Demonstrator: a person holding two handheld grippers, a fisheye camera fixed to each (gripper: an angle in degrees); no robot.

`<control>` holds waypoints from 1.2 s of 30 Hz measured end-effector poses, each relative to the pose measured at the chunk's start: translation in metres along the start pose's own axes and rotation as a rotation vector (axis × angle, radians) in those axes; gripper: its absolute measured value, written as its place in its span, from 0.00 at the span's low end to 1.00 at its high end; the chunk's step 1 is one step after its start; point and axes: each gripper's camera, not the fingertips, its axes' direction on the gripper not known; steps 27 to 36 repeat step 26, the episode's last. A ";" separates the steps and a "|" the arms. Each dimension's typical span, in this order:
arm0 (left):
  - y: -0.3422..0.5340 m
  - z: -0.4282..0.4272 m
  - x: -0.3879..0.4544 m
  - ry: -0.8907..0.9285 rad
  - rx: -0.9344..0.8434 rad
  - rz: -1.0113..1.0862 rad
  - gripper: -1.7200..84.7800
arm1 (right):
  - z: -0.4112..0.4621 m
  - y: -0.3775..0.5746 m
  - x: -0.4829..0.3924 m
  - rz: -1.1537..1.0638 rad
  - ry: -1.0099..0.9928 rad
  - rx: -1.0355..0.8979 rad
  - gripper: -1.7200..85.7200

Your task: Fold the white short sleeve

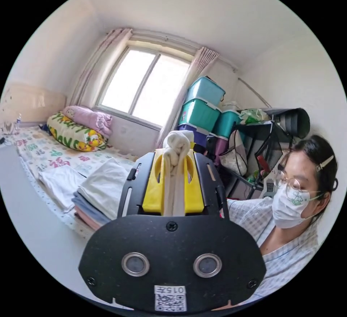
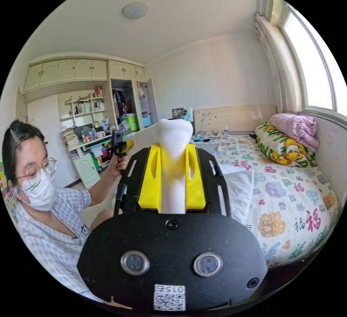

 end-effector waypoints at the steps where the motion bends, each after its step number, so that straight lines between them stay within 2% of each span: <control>1: -0.003 0.013 -0.013 0.000 -0.001 -0.019 0.11 | 0.001 0.000 0.016 0.022 0.021 -0.016 0.14; 4: -0.011 0.075 -0.093 -0.068 -0.012 -0.153 0.11 | 0.043 0.007 0.115 0.171 0.118 -0.128 0.15; 6: 0.001 0.127 -0.174 -0.185 -0.044 -0.271 0.12 | 0.098 0.033 0.203 0.363 0.275 -0.257 0.15; 7: 0.007 0.141 -0.194 -0.231 -0.082 -0.305 0.12 | 0.108 0.041 0.221 0.406 0.332 -0.274 0.15; 8: 0.018 0.164 -0.230 -0.322 -0.200 -0.393 0.13 | 0.120 0.055 0.244 0.455 0.439 -0.277 0.14; 9: 0.028 0.178 -0.253 -0.388 -0.273 -0.429 0.13 | 0.123 0.064 0.251 0.481 0.497 -0.216 0.13; 10: 0.032 0.181 -0.260 -0.406 -0.277 -0.426 0.13 | 0.123 0.067 0.250 0.477 0.488 -0.164 0.13; 12: 0.043 0.178 -0.279 -0.363 -0.231 -0.405 0.12 | 0.142 0.075 0.241 0.380 0.321 -0.009 0.09; 13: 0.044 0.177 -0.285 -0.355 -0.229 -0.412 0.12 | 0.151 0.077 0.242 0.361 0.291 0.006 0.08; 16: 0.049 0.151 -0.309 -0.307 -0.142 -0.444 0.12 | 0.205 0.109 0.268 0.364 0.214 -0.004 0.04; 19: 0.060 0.099 -0.336 -0.431 -0.004 -0.494 0.11 | 0.248 0.178 0.329 0.488 0.092 -0.103 0.02; 21: 0.072 0.071 -0.368 -0.585 -0.035 -0.536 0.13 | 0.216 0.213 0.351 0.531 -0.001 0.047 0.02; 23: 0.085 0.069 -0.398 -0.645 -0.104 -0.590 0.15 | 0.203 0.232 0.360 0.546 -0.036 0.086 0.01; 26: 0.106 0.092 -0.446 -0.595 -0.158 -0.673 0.16 | 0.189 0.255 0.362 0.548 -0.066 0.139 0.01; 36: 0.106 0.092 -0.446 -0.595 -0.158 -0.673 0.16 | 0.189 0.255 0.362 0.548 -0.066 0.139 0.01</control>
